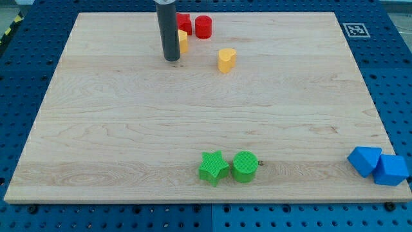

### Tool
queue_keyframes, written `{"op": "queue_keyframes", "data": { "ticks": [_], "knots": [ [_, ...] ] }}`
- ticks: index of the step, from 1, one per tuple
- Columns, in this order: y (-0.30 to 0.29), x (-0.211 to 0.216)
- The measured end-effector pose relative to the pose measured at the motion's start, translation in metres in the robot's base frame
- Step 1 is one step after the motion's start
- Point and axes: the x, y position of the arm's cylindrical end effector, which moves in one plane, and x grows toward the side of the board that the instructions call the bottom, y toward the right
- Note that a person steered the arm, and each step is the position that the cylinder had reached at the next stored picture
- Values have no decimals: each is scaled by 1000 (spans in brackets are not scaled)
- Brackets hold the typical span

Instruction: Move yellow heart diagonally to the yellow hexagon

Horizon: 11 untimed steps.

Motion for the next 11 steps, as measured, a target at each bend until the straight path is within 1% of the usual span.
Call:
{"op": "queue_keyframes", "data": {
  "ticks": [1, 2, 3, 5, 6, 7, 8, 9, 10, 11],
  "knots": [
    [0, -34],
    [0, -29],
    [7, 12],
    [85, 74],
    [124, 66],
    [123, 21],
    [118, -7],
    [135, 23],
    [131, 53],
    [115, 26]
  ]
}}
